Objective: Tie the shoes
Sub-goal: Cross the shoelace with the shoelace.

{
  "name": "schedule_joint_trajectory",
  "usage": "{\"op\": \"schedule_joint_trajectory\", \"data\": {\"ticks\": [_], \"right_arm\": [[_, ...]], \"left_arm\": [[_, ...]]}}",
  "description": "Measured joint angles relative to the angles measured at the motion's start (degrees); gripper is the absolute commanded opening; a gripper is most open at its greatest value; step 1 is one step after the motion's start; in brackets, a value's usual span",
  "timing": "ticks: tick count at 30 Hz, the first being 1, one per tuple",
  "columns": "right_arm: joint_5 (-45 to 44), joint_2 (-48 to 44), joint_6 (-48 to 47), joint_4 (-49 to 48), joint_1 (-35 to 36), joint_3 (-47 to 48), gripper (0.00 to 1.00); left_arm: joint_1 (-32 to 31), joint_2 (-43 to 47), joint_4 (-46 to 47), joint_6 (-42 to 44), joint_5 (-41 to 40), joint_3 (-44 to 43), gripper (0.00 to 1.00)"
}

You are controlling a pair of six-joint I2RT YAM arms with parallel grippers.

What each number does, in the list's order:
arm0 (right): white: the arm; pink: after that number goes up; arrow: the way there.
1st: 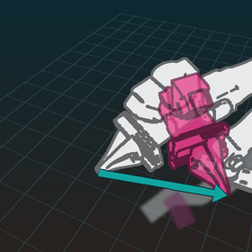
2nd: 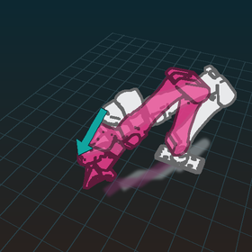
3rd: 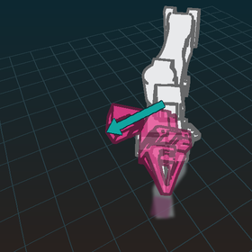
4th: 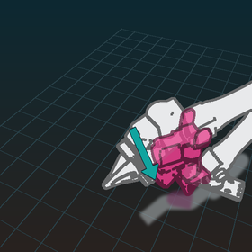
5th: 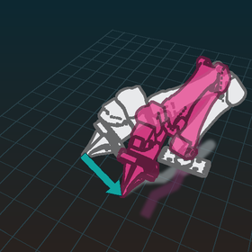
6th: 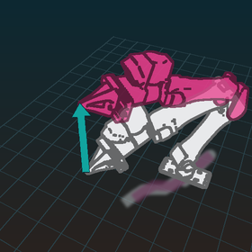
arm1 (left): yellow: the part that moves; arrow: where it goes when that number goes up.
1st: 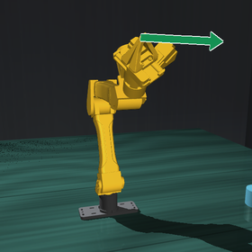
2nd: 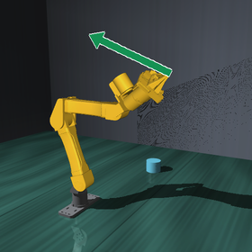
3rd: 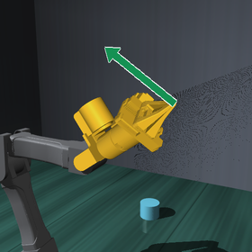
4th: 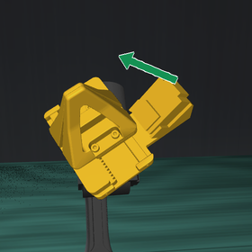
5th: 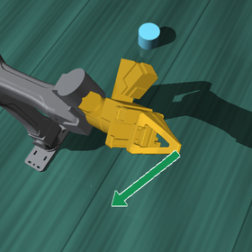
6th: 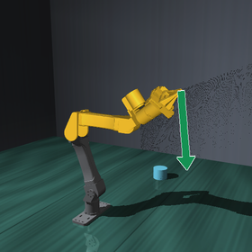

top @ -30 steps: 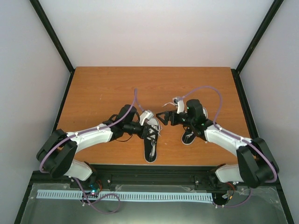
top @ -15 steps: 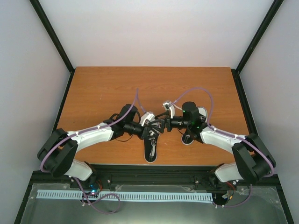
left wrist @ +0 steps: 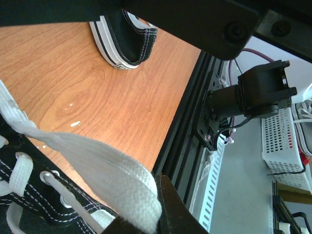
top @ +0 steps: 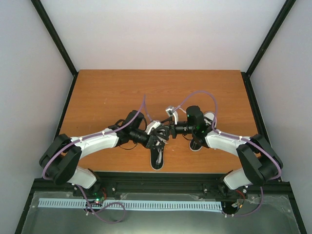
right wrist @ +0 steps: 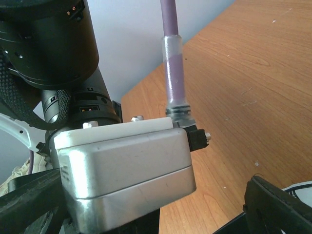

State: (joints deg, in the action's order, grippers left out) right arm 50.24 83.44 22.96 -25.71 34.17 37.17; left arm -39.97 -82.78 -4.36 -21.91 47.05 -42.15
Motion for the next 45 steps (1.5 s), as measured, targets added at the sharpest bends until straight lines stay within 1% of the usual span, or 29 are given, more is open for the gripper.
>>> {"op": "schedule_joint_trajectory", "data": {"ticks": [3, 8, 15, 18, 24, 27, 32, 39, 45], "right_arm": [[0.02, 0.04, 0.02, -0.85, 0.09, -0.48, 0.96], [-1.36, -0.55, 0.90, -3.37, 0.13, -2.80, 1.00], [-3.06, -3.87, 1.03, -2.62, 0.22, -4.24, 1.00], [-2.93, -5.51, 0.55, -1.01, 0.26, -3.98, 1.00], [2.05, -11.76, -2.69, 6.36, 1.53, -3.85, 1.00], [2.89, -13.44, -4.13, 8.66, 1.57, -3.78, 1.00], [2.97, -11.54, -6.25, 9.90, 1.60, -2.32, 1.00], [3.54, -4.98, -8.07, 9.60, 1.62, 2.54, 1.00], [3.04, -4.68, -9.18, 10.60, 1.66, 3.08, 1.00]], "left_arm": [[0.00, 0.00, -0.11, -0.11, 0.11, 0.00, 0.03], [0.02, 0.00, -0.66, -0.33, 0.87, 0.15, 0.03], [0.50, 0.00, -0.70, -0.98, 2.60, 0.17, 0.03], [1.05, 0.00, -0.74, -1.36, 3.30, 0.17, 0.03], [5.18, -0.02, 0.09, -3.63, 3.98, -1.51, 0.04], [5.55, -0.87, 0.04, -3.98, 5.42, -3.17, 0.05], [5.55, -2.43, -2.14, -3.63, 7.50, -5.05, 0.05], [5.55, -2.67, -4.37, -3.02, 8.96, -5.92, 0.06], [5.55, -3.06, -5.31, -2.69, 9.44, -5.92, 0.06]]}}
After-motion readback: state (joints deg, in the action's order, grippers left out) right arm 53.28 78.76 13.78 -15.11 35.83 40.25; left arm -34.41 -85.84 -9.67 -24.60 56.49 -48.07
